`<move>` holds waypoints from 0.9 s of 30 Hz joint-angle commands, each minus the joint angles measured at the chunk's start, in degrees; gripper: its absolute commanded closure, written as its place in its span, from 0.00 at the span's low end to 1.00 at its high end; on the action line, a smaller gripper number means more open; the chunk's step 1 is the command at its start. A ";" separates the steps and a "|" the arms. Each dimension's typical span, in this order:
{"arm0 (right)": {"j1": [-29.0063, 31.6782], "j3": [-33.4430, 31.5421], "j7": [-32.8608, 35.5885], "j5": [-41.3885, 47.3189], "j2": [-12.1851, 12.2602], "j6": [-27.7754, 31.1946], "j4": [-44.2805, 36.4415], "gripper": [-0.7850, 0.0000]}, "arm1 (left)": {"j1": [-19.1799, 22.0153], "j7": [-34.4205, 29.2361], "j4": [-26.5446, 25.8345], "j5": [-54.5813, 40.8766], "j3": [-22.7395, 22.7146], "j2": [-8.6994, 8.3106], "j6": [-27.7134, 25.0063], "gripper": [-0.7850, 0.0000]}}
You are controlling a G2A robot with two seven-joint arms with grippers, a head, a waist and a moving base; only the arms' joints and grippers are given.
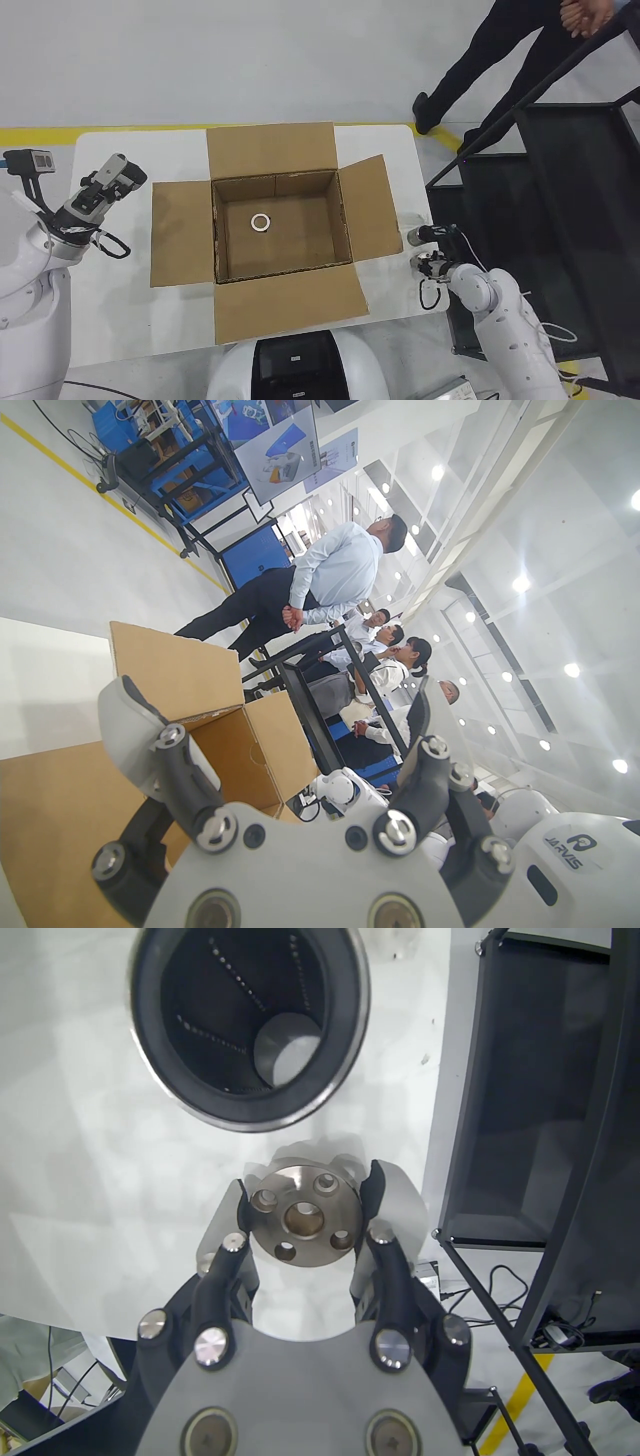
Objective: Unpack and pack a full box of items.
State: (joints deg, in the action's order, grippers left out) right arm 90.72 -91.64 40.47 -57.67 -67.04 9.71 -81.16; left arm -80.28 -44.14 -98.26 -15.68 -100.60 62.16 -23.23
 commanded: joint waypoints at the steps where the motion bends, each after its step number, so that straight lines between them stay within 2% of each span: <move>1: 0.65 -0.67 0.58 0.71 0.17 0.66 -1.51 0.00 | 0.00 0.00 0.00 0.00 0.00 0.00 0.00 0.00; 11: 7.78 -7.03 4.24 4.10 1.27 3.45 -14.35 0.00 | 0.00 0.00 0.00 0.00 0.00 0.00 0.00 0.00; 19: 13.42 -14.02 5.67 10.58 1.95 6.58 -26.33 0.00 | 0.00 0.00 0.00 0.00 0.00 0.00 0.00 0.00; 27: 15.46 -18.15 5.00 18.94 2.28 9.53 -34.61 0.00 | 0.00 0.00 0.00 0.00 0.00 0.00 0.00 0.00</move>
State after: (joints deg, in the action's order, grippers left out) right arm 106.36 -109.41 45.71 -39.95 -64.80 19.12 -114.98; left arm -80.28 -44.14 -98.26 -15.68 -100.60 62.16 -23.23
